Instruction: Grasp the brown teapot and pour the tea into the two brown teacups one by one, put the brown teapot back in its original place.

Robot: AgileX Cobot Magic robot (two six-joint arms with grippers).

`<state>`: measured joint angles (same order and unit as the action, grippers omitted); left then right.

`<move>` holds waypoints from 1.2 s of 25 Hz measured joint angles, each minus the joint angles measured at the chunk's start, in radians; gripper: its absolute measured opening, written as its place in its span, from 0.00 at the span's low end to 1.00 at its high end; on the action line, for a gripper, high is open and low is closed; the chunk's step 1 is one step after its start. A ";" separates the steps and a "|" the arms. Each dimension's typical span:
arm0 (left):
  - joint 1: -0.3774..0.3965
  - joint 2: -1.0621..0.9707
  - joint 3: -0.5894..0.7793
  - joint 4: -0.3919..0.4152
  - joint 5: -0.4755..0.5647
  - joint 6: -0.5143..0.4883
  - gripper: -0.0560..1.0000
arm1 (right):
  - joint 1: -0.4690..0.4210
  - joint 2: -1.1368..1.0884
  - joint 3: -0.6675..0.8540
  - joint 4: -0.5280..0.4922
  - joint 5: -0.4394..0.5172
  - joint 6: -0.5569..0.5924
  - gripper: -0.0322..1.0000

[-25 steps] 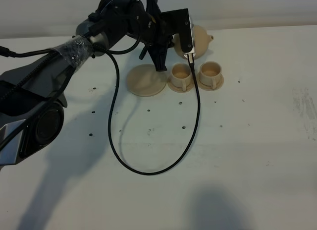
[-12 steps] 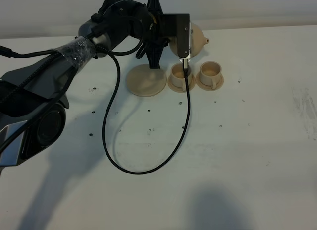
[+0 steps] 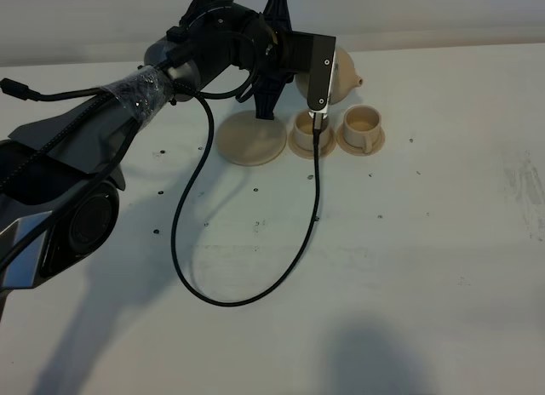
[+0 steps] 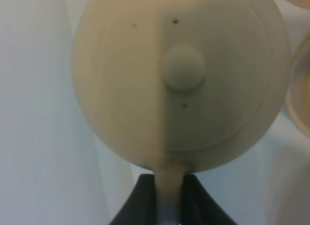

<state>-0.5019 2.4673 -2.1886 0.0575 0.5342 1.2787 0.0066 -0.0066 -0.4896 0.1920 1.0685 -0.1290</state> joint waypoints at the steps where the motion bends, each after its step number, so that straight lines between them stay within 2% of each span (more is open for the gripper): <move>1: 0.000 0.000 0.000 0.012 0.000 0.003 0.16 | 0.000 0.000 0.000 0.000 0.000 0.000 0.54; 14: -0.041 0.000 0.000 0.170 -0.003 0.011 0.16 | 0.000 0.000 0.000 0.000 0.000 0.001 0.54; 30: -0.050 0.000 0.000 0.184 -0.002 0.089 0.16 | 0.000 0.000 0.000 0.000 0.000 0.000 0.54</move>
<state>-0.5519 2.4673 -2.1886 0.2417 0.5320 1.3679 0.0066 -0.0066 -0.4896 0.1920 1.0685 -0.1290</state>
